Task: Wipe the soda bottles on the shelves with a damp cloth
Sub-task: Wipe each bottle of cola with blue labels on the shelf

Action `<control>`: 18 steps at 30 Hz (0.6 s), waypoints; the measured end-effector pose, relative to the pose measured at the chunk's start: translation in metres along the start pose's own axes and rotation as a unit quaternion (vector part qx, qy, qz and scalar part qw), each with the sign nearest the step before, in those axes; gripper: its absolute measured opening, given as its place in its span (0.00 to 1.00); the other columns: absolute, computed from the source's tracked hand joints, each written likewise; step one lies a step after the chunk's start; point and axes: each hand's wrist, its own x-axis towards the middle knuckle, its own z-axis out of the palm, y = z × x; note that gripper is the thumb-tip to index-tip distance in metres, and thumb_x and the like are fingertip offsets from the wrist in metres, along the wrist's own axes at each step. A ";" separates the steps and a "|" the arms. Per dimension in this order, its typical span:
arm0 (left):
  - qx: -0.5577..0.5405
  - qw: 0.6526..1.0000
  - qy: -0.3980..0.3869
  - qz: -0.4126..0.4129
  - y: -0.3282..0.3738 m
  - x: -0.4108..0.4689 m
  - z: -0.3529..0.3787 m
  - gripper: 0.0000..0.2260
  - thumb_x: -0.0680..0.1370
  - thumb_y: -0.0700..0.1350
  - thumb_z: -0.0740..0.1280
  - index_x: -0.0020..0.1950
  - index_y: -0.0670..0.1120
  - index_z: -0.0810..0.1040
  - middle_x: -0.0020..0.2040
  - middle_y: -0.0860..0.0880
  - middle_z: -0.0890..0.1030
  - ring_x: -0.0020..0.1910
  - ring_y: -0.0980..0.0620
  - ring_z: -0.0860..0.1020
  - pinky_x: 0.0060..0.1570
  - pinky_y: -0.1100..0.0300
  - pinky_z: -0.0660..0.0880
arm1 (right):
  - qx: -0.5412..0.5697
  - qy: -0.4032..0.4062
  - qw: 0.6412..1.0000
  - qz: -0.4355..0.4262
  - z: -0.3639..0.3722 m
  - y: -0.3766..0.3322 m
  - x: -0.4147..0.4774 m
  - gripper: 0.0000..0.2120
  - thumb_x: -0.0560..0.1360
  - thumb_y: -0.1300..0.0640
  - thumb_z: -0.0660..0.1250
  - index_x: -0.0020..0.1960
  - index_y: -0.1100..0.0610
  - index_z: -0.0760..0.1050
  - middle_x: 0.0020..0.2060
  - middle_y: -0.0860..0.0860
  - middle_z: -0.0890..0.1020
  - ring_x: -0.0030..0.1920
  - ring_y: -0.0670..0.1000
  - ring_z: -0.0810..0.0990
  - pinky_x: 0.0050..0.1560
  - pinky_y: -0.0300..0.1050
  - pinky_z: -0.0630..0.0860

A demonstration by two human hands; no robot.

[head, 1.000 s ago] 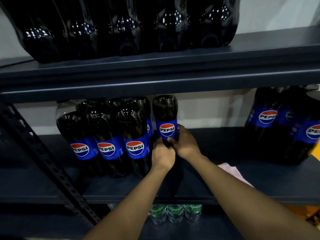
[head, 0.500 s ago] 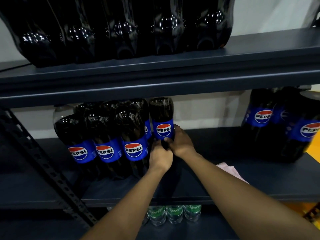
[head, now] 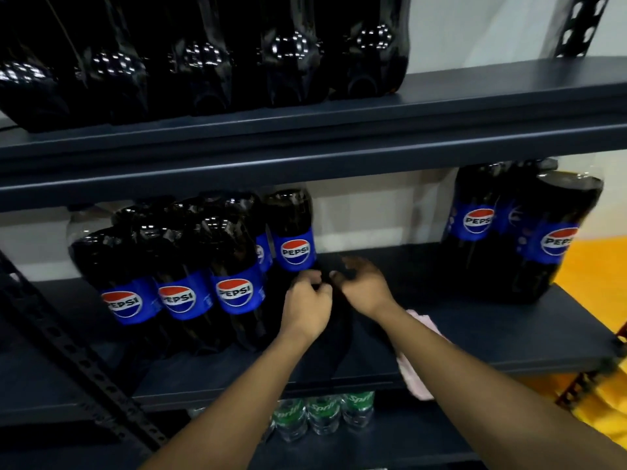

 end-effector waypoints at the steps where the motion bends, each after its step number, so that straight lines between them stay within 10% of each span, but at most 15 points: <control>1: -0.002 1.000 -0.007 0.002 0.007 0.002 0.006 0.14 0.83 0.41 0.67 0.68 0.44 0.78 0.66 0.46 0.81 0.67 0.46 0.78 0.60 0.64 0.68 | 0.014 0.029 0.999 0.006 -0.013 0.007 -0.003 0.22 0.79 0.51 0.72 0.70 0.58 0.76 0.68 0.54 0.79 0.69 0.55 0.76 0.66 0.39 0.69; 8: 0.062 0.987 -0.127 0.072 0.096 0.029 0.083 0.13 0.84 0.52 0.68 0.63 0.46 0.79 0.57 0.49 0.82 0.54 0.50 0.79 0.52 0.59 0.72 | 0.079 0.180 0.979 0.044 -0.127 0.052 -0.014 0.12 0.79 0.58 0.70 0.62 0.60 0.80 0.58 0.56 0.84 0.61 0.56 0.81 0.58 0.40 0.72; 18: 0.017 0.971 -0.208 0.116 0.165 0.086 0.209 0.35 0.77 0.61 0.68 0.79 0.45 0.66 0.75 0.44 0.75 0.71 0.42 0.76 0.72 0.42 0.72 | 0.028 0.218 0.973 0.069 -0.197 0.122 0.048 0.16 0.81 0.56 0.65 0.67 0.62 0.73 0.63 0.62 0.78 0.65 0.62 0.76 0.62 0.48 0.72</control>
